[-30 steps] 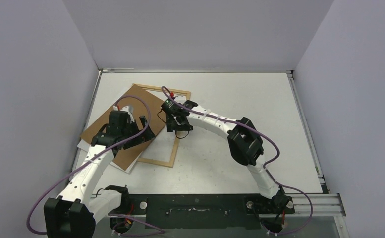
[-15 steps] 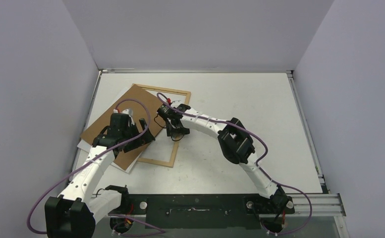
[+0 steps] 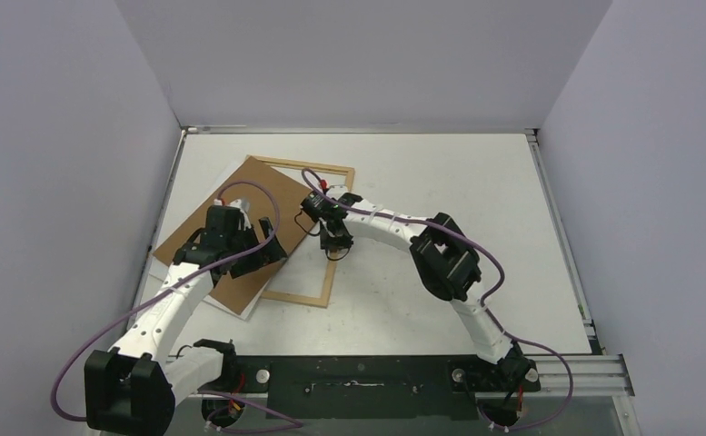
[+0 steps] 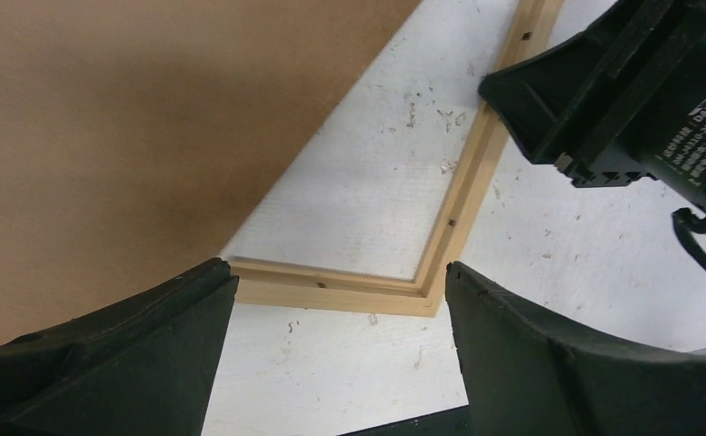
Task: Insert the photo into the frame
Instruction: Move the photo frame to the center of the board.
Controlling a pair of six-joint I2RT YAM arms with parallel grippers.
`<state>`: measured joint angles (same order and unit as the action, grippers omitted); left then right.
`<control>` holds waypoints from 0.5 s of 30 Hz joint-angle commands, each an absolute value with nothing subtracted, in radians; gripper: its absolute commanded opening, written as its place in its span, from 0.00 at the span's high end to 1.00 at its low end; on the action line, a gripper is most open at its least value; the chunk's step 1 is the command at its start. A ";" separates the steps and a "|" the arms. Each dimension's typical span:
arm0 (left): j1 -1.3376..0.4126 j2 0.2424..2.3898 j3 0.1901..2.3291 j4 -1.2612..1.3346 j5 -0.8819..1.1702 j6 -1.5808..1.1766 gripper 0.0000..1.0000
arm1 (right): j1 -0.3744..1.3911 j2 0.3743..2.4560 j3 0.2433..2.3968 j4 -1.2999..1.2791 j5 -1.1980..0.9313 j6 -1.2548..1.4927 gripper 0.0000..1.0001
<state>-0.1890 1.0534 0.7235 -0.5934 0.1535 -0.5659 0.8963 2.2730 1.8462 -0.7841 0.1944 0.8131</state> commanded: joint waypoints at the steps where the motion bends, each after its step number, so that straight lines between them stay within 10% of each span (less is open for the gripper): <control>1: -0.208 1.058 0.794 -0.580 0.131 -0.504 0.16 | 0.826 2.131 1.719 -0.820 0.234 0.742 0.87; 15: -0.332 1.309 0.993 -0.657 -0.070 -0.436 0.15 | 0.547 1.783 1.246 -0.677 0.227 0.585 0.86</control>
<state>-0.3328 1.2575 0.9089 -0.6384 -0.0105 -0.4553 0.6250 1.9137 1.3293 -0.7238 0.1673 0.6693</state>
